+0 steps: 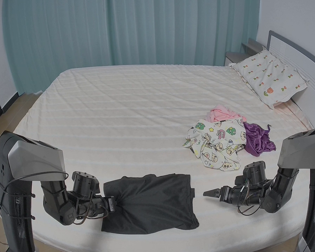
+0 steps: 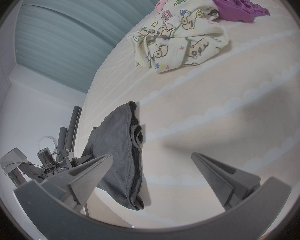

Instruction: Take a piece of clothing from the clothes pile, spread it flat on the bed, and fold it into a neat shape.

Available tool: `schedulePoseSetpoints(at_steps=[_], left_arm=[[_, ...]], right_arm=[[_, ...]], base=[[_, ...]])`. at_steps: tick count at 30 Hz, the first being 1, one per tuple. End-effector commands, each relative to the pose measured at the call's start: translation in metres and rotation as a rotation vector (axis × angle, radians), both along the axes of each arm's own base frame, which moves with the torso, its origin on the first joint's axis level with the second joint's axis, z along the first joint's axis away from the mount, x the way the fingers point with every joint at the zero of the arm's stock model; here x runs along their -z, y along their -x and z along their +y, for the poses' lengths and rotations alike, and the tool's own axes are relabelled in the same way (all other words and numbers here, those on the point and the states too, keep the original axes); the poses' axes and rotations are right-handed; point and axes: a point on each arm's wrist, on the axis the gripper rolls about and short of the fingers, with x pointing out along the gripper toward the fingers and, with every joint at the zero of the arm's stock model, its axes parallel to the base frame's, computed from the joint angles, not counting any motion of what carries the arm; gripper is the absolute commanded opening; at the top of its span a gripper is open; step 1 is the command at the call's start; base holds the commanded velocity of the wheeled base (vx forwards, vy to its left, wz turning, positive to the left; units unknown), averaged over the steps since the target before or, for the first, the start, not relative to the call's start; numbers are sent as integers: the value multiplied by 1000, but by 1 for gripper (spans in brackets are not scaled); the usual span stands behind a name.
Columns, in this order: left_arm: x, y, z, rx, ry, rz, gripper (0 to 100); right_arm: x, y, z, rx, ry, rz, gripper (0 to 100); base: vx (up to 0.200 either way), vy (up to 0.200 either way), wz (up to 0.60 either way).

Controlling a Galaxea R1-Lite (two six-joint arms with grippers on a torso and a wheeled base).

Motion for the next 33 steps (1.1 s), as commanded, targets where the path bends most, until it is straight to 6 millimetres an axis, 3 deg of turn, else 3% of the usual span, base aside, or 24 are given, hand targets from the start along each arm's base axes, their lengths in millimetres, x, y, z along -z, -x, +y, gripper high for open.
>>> schedulePoseSetpoints(at_steps=[1, 30, 33], left_arm=[[-2, 0, 2, -7, 2, -6, 0], [-2, 4, 10, -25, -9, 9, 0], [-1, 5, 10, -24, -10, 16, 0]], right_arm=[[0, 0, 0, 0, 0, 1, 100], [0, 0, 0, 0, 0, 1, 100], [1, 0, 0, -1, 1, 0, 100]], base=[[0, 200, 0], [0, 200, 0], [0, 0, 0]])
